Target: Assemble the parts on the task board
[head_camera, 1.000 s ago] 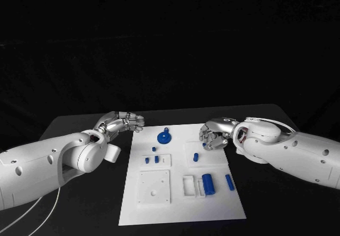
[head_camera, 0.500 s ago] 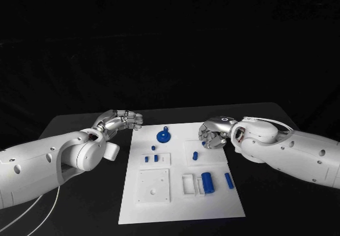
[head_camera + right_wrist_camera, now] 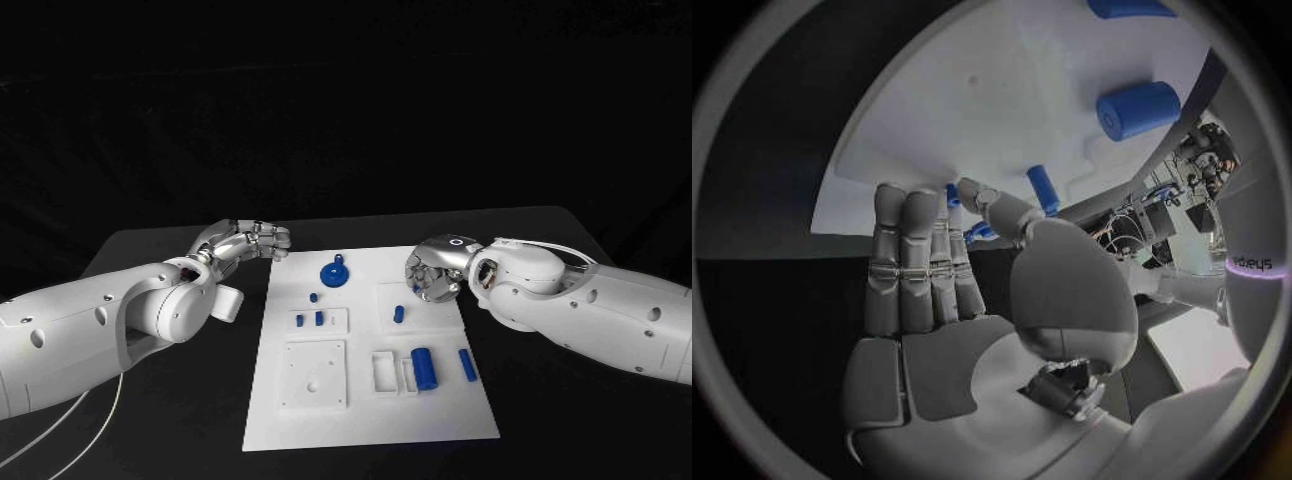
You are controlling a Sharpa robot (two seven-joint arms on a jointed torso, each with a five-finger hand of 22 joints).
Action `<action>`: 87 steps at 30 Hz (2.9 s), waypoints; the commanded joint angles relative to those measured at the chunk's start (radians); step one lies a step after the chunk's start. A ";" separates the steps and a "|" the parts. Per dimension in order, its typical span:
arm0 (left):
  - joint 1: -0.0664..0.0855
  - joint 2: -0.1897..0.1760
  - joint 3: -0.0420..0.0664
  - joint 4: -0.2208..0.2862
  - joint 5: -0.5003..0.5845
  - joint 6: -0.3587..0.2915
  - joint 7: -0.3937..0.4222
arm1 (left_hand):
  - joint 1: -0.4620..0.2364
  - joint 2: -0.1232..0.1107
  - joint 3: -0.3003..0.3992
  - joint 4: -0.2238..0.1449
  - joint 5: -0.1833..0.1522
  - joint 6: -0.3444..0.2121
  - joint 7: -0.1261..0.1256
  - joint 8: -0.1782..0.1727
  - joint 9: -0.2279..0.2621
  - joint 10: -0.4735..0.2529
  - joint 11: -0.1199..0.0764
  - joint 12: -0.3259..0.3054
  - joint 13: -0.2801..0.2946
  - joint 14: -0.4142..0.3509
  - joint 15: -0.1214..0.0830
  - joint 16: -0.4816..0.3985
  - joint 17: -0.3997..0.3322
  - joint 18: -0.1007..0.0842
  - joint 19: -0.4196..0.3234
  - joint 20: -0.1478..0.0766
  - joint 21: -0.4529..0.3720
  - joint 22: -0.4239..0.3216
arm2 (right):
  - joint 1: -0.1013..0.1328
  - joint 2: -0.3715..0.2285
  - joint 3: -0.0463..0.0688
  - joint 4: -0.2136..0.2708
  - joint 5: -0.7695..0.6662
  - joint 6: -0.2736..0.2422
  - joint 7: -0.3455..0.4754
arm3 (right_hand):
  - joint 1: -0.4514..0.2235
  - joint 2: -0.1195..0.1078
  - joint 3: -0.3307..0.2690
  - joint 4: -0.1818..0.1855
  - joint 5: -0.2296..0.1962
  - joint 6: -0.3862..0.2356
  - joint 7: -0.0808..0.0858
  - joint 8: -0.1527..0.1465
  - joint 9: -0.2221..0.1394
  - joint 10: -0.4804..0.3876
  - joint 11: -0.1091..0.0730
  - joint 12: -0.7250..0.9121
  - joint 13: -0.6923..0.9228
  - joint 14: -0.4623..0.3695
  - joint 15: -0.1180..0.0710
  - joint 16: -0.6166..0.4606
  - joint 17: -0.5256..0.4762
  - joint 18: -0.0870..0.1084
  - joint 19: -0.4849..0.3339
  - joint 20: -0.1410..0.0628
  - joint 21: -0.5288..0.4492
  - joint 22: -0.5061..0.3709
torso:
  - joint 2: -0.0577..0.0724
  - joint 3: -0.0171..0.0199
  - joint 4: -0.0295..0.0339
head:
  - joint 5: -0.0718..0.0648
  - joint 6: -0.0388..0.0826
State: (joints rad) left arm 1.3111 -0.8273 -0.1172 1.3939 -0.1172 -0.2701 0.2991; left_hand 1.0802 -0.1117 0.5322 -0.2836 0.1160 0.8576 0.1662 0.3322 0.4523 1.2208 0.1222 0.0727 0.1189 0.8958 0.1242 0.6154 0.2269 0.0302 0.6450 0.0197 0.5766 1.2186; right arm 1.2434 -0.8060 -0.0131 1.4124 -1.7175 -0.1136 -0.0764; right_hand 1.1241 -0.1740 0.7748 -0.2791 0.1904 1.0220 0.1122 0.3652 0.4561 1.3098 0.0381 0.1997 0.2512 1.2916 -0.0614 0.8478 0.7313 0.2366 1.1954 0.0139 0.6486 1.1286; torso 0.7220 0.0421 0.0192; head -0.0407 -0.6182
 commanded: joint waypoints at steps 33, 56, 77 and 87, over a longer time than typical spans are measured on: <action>0.001 0.007 0.001 -0.003 0.008 0.003 0.003 | -0.005 0.001 -0.006 -0.001 0.008 -0.014 0.003 0.002 -0.003 -0.026 0.006 -0.008 -0.007 -0.002 0.001 -0.018 0.014 0.021 -0.003 0.004 -0.010 0.008 | -0.012 0.021 0.003 0.024 -0.066 -0.002 -0.020 | -0.009 -0.004 0.054 0.002 0.016 0.041 -0.014 0.013 0.020 0.037 -0.010 -0.006 0.055 -0.008 -0.019 0.052 0.028 0.025 0.019 -0.013 0.034 0.042 | 0.000 -0.0001 -0.0009 | 0.002 -0.012; 0.001 0.012 0.001 -0.016 0.008 -0.002 0.008 | -0.005 0.000 -0.006 -0.001 0.008 -0.018 0.004 0.001 -0.004 -0.035 0.010 -0.007 -0.010 -0.001 0.001 -0.023 0.021 0.022 -0.003 0.005 -0.012 0.010 | -0.006 0.013 0.065 0.079 0.108 -0.060 0.020 | -0.010 0.000 0.065 0.003 0.001 0.041 -0.015 0.013 0.029 0.040 -0.012 -0.013 0.064 -0.009 -0.020 0.056 0.031 0.025 0.020 -0.015 0.035 0.047 | 0.000 -0.0006 -0.0006 | 0.015 -0.016; 0.001 0.026 0.001 -0.024 0.014 -0.021 0.019 | -0.005 -0.001 -0.006 -0.001 0.008 -0.018 0.004 0.001 -0.005 -0.037 0.010 -0.007 -0.011 -0.001 0.001 -0.025 0.023 0.022 -0.003 0.005 -0.013 0.011 | -0.035 0.111 0.060 0.199 0.120 -0.087 0.063 | -0.021 0.014 0.060 -0.004 0.025 0.035 -0.013 0.010 0.037 0.039 -0.010 -0.022 0.071 -0.013 -0.019 0.057 0.032 0.025 0.019 -0.016 0.037 0.053 | -0.001 -0.0028 -0.0005 | 0.146 -0.046; 0.001 0.027 0.001 -0.024 0.014 -0.022 0.019 | -0.002 -0.002 -0.005 -0.002 0.009 -0.019 0.005 0.001 -0.005 -0.038 0.010 -0.006 -0.012 -0.001 0.001 -0.028 0.026 0.022 -0.003 0.005 -0.014 0.012 | -0.046 0.140 0.007 0.217 0.057 -0.066 0.037 | -0.021 0.016 0.059 -0.007 0.025 0.034 -0.013 0.009 0.038 0.039 -0.010 -0.023 0.072 -0.014 -0.019 0.057 0.032 0.025 0.018 -0.016 0.037 0.054 | -0.001 -0.0016 0.0002 | 0.190 -0.065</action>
State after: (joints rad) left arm 1.3113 -0.8022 -0.1172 1.3678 -0.1093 -0.2851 0.3016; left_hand 1.0803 -0.1117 0.5322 -0.2836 0.1197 0.8451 0.1678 0.3321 0.4487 1.1896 0.1340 0.0686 0.1084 0.8958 0.1241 0.5923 0.2515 0.0439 0.6451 0.0198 0.5688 1.2297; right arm 1.1996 -0.6687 -0.0053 1.6255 -1.6090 -0.1939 -0.0325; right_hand 1.1007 -0.1695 0.8317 -0.2792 0.2112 1.0573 0.0973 0.3677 0.4931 1.3416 0.0266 0.1803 0.3223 1.2813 -0.0786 0.8984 0.7624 0.2308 1.2095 0.0001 0.6813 1.1820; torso 0.7210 0.0400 0.0185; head 0.1438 -0.6798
